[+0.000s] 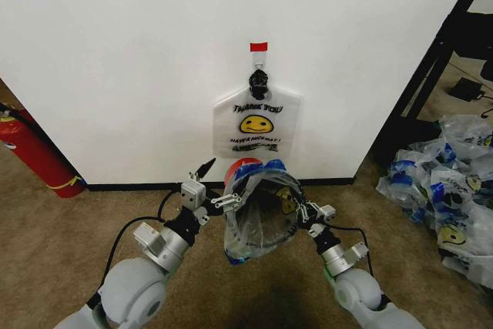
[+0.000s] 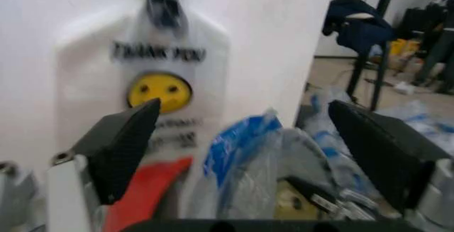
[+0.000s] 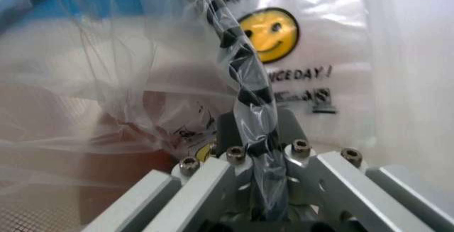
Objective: Pick up the garbage bag from the wall and place it over the trash bin.
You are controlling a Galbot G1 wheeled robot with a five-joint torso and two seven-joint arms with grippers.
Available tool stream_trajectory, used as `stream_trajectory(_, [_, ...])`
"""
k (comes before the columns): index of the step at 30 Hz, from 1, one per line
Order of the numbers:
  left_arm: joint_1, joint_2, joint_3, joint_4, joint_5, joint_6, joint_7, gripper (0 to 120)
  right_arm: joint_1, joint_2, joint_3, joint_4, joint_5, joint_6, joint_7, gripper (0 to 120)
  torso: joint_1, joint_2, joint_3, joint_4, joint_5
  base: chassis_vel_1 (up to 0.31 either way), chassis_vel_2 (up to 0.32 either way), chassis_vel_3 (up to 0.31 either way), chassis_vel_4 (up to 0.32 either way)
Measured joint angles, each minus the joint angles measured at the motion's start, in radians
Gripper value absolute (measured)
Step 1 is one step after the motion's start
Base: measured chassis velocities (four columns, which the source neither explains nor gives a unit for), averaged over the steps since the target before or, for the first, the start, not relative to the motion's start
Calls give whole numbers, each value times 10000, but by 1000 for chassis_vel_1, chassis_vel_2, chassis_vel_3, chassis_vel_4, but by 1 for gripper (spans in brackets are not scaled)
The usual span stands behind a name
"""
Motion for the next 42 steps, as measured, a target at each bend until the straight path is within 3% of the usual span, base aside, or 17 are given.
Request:
stream_trajectory(6, [-104,-72,23,-48,-733,747,-58,64,-56,7,77,-2,-134,162,-128,0,0,0,0,-1,0,0,0,0,0])
stream_trajectory(8, [-105,-86,30,-47,-745,779,-69,60,-66,7,84,13,-134,172,-128,0,0,0,0,-1,0,0,0,0,0])
stream_trajectory(19, [-346,-249,77,477,-683,1012,-230,16,-99,-71,24,349,-24,200,-184,0,0,0,0,-1,-1,0,0,0,0])
stream_trajectory(25, [-355,-304,76,446,-708,1004,-312,0,-74,-62,-29,356,-23,200,-208,0,0,0,0,-2,-1,0,0,0,0])
stream_trajectory(36, [-455,-282,69,328,-794,1013,-56,0,-54,-95,40,195,308,81,-439,0,0,0,0,-1,1,0,0,0,0])
stream_trajectory(42, [-892,-45,-105,1051,-1512,728,1765,0,-126,-474,448,72,2027,-758,-2043,0,0,0,0,-2,-2,0,0,0,0])
